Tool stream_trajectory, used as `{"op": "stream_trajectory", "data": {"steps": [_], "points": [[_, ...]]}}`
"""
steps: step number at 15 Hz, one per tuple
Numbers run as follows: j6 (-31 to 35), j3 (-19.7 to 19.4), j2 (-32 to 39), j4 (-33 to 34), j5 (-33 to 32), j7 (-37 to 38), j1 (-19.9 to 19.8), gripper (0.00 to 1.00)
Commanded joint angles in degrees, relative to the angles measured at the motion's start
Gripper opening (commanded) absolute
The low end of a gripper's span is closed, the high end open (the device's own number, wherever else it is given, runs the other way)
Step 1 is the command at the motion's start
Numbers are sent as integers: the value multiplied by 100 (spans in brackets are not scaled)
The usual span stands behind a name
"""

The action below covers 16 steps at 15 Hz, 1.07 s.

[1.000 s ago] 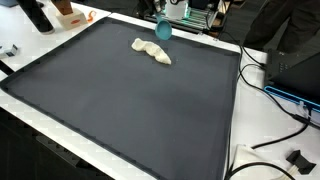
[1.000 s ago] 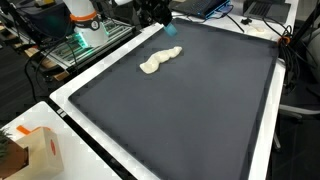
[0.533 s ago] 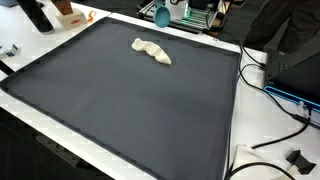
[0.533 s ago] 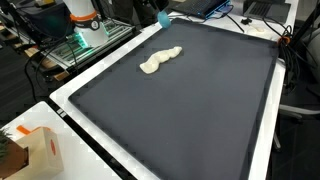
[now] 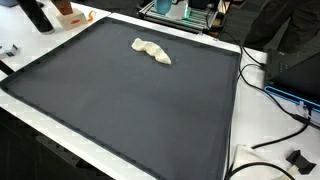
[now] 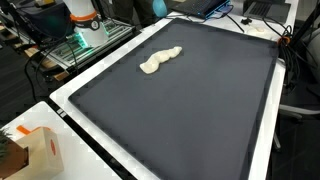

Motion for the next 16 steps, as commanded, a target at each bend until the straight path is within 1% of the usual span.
{"op": "stream_trajectory", "data": {"steps": [1,2,3,4,8,9,10,11,13,16], "points": [[-354,203,-117,215,-523,540,-9,25],[-420,260,-113,290,-649,639,-10,25],[-196,109,-29,190,-408,379,60,25],[-205,131,-27,227,-431,415,70,50],[-204,112,10,229,-429,412,72,50],[-121,204,159,226,-663,677,-54,25],[190,380,326,151,-1080,1107,-250,25],[355,429,464,110,-1327,1293,-307,25],[625,587,795,83,-1990,1914,-437,25],[771,747,1349,180,-3146,3066,-498,25]]}}
